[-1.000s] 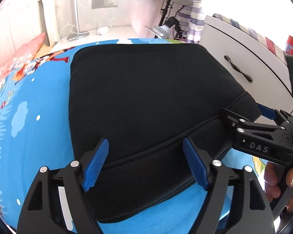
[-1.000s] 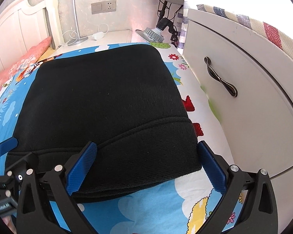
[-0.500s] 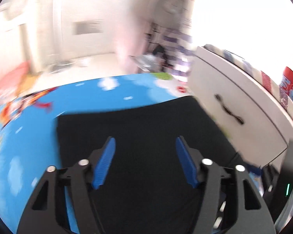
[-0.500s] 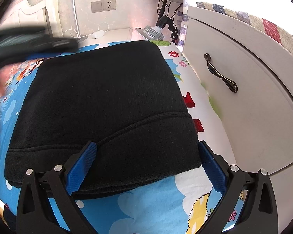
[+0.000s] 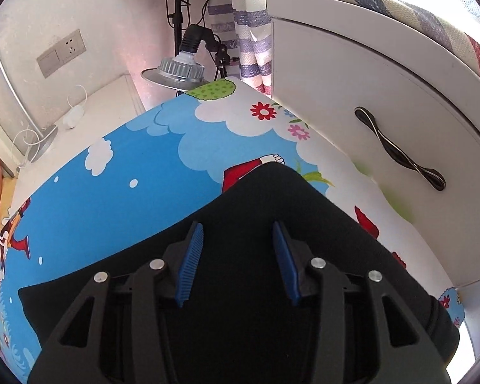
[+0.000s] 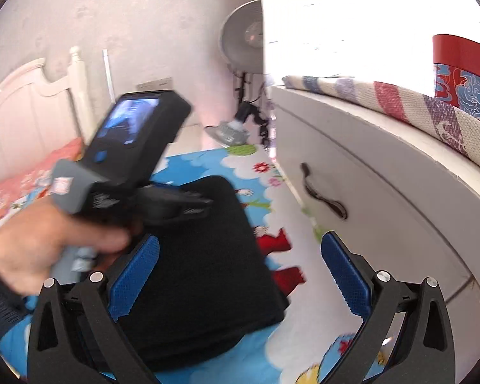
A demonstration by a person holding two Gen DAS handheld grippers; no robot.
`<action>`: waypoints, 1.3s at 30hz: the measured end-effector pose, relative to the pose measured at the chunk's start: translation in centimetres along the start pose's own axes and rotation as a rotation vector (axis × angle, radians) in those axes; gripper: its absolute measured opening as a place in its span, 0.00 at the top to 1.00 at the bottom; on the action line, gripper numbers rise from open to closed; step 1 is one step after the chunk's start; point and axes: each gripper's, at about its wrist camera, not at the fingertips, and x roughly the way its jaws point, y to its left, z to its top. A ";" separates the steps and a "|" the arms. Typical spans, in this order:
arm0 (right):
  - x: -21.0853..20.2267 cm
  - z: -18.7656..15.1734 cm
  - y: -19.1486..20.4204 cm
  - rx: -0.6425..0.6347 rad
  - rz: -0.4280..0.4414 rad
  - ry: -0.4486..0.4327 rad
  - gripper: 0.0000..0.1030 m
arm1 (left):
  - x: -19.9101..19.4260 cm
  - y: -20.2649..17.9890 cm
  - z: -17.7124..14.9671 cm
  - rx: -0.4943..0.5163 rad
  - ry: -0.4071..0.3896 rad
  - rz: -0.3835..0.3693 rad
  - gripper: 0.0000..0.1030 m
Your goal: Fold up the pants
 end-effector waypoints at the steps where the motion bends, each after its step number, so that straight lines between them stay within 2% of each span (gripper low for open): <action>1: 1.1 -0.1 -0.3 0.002 -0.017 0.011 0.07 | 0.1 -0.1 -0.1 0.008 -0.001 0.003 0.57; 2: 2.0 -0.3 -0.4 0.001 -0.028 0.036 0.09 | 0.1 -0.2 -0.1 0.012 -0.003 0.006 0.57; 4: 4.9 -1.6 -0.4 -0.025 -0.084 0.179 0.16 | 0.0 -0.2 -0.1 0.009 -0.010 0.006 0.57; 5: 5.3 -2.3 -0.8 0.017 -0.060 0.204 0.15 | -0.3 0.0 0.0 -0.001 -0.026 -0.006 0.57; 6: 5.3 -2.5 -1.3 0.059 -0.043 0.208 0.15 | -0.6 0.2 0.2 -0.013 -0.047 -0.026 0.58; 8: 5.1 -2.2 -0.8 0.014 -0.078 0.204 0.15 | -0.8 0.5 0.9 -0.021 -0.070 -0.062 0.60; 10: 5.1 -2.2 -0.4 -0.015 -0.106 0.198 0.15 | -0.1 0.3 1.7 0.002 -0.046 -0.061 0.62; 14: 5.0 -2.5 -0.8 0.013 -0.096 0.208 0.15 | 1.7 0.4 2.7 0.043 -0.012 -0.073 0.60; 16: 4.9 -2.5 -0.7 -0.005 -0.094 0.206 0.15 | 2.0 2.2 3.2 -0.046 -0.031 -0.099 0.59; 18: 4.8 -2.6 -0.8 -0.007 -0.092 0.204 0.13 | 1.2 4.6 3.3 -0.179 -0.064 -0.082 0.63; 20: 4.9 -2.7 -0.9 0.005 -0.090 0.207 0.12 | -0.5 5.4 2.7 -0.225 -0.116 -0.128 0.63; 23: 4.7 -2.6 -0.9 0.000 -0.087 0.208 0.10 | -3.4 4.6 0.8 -0.186 -0.172 -0.138 0.60; 25: 4.5 -2.4 -1.1 0.019 -0.070 0.215 0.10 | -4.6 4.0 -1.0 -0.165 -0.168 -0.147 0.57; 31: 3.9 -1.8 -1.1 0.017 -0.046 0.205 0.10 | -6.3 1.7 -9.3 -0.093 -0.064 -0.043 0.57; 34: 2.2 -0.9 -0.5 0.021 -0.018 0.125 0.09 | -8.0 -0.7 -12.7 0.032 -0.114 0.060 0.56; 36: 1.4 -0.6 0.5 -0.025 0.009 0.084 0.09 | -9.1 -0.8 -14.3 0.027 -0.138 0.065 0.54; 39: 2.6 -1.3 1.6 -0.110 -0.040 0.139 0.09 | -9.9 0.3 -15.4 0.020 -0.142 0.092 0.45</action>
